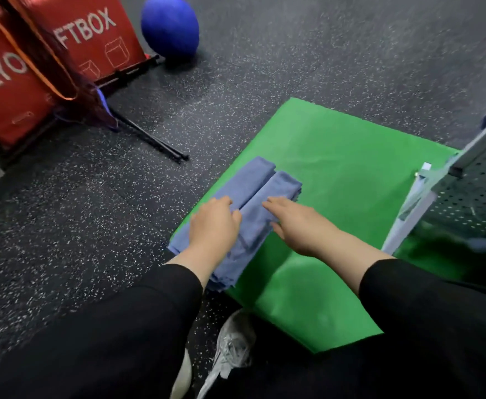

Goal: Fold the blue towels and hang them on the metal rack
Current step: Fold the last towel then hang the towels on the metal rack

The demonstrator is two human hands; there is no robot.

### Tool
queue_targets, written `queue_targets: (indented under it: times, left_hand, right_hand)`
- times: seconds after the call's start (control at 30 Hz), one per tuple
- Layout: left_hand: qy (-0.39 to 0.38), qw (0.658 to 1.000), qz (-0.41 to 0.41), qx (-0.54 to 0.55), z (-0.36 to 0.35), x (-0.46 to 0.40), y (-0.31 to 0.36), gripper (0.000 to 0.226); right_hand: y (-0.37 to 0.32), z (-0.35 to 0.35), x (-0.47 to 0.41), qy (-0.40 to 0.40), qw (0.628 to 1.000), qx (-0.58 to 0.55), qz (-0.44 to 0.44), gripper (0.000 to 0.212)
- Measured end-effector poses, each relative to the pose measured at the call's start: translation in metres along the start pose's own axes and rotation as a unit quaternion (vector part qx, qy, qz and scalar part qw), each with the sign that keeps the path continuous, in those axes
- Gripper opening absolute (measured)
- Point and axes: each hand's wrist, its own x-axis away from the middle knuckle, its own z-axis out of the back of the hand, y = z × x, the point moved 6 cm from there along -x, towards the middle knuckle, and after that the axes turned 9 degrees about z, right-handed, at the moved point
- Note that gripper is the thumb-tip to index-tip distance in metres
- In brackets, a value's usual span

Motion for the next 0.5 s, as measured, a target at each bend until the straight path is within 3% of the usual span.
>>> queue_targets:
  times: [0.17,0.37,0.5]
  left_hand:
    - [-0.06,0.998,0.002,-0.031,-0.032,-0.016,-0.014,0.032]
    - [-0.138,0.988,0.05,0.05,-0.041,-0.023,-0.013,0.028]
    - [-0.155,0.969,0.052,0.186,-0.021,-0.023,0.001,0.017]
  right_hand:
    - [0.007,-0.027,-0.006,-0.064,0.996,0.063,-0.009,0.057]
    - [0.01,-0.033,-0.003,-0.069,0.996,0.056,-0.008,0.063]
    - [0.01,-0.026,-0.001,-0.018,0.998,0.064,-0.008,0.078]
